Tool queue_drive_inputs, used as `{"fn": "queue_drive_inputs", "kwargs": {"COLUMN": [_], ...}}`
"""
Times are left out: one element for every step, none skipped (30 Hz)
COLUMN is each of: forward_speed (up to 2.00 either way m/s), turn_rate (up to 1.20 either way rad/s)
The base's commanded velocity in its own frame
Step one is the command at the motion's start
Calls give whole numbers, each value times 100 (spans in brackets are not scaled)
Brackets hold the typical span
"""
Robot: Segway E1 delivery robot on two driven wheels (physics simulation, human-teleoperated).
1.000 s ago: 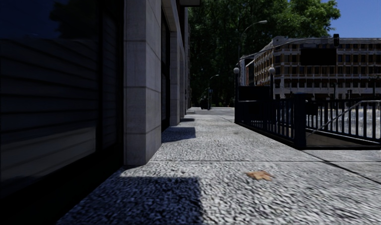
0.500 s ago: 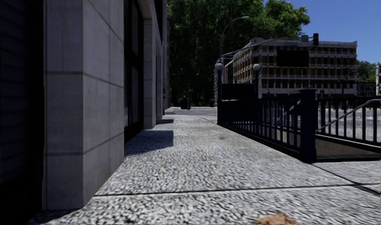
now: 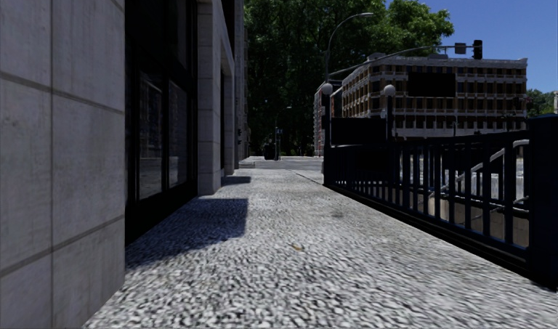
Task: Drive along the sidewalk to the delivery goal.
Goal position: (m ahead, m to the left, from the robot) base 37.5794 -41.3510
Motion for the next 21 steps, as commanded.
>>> {"fn": "queue_drive_inputs", "kwargs": {"forward_speed": [200,200,200,200,200,200,200,200,200,200,200,200,200,200,200,200,200,200,200,200,200], "turn_rate": [0,0,0,0,0,0,0,0,0,0,0,0,0,0,0,0,0,0,0,0,0]}}
